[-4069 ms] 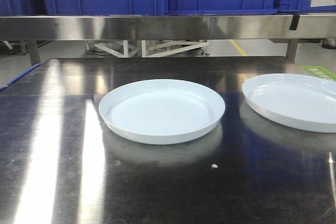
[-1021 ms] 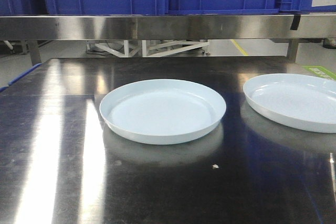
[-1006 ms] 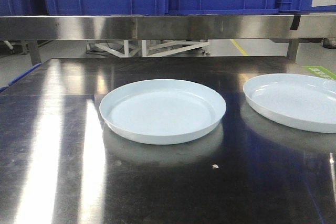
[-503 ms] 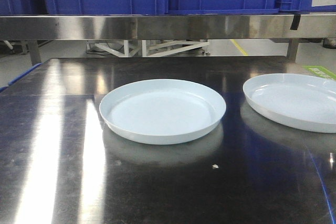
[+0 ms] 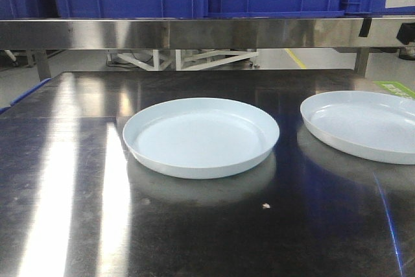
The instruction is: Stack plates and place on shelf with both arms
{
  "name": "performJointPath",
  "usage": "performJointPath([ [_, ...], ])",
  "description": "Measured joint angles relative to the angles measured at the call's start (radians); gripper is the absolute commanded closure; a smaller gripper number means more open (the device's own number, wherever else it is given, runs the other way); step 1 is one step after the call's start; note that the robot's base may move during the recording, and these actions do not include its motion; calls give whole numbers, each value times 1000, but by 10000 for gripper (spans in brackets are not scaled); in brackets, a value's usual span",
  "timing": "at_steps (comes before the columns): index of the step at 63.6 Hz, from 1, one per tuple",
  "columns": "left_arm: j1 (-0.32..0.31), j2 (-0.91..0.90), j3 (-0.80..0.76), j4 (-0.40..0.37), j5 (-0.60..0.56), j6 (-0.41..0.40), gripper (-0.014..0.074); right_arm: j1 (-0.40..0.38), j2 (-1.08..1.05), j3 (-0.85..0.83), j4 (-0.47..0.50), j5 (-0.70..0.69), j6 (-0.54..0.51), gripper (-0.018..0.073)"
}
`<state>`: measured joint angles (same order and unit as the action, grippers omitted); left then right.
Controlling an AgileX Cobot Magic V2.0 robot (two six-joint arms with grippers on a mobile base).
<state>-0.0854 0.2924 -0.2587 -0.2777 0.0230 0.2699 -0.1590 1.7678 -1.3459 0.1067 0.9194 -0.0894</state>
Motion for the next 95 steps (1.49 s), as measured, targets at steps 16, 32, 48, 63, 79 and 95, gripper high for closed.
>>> performJointPath([
  [16,0,0,0,0,0,0,516,-18,22,-1,0,6,-21,153],
  [32,0,0,0,0,0,0,516,-11,71,-1,0,17,-23,156],
  [48,0,0,0,0,0,0,516,-9,96,-1,9,32,-25,221],
  [63,0,0,0,0,0,0,516,-7,102,-1,18,32,-25,271],
  [79,0,0,0,0,0,0,516,-7,102,-2,31,37,-25,386],
  [95,0,0,0,0,0,0,516,-7,102,-18,47,63,-27,501],
])
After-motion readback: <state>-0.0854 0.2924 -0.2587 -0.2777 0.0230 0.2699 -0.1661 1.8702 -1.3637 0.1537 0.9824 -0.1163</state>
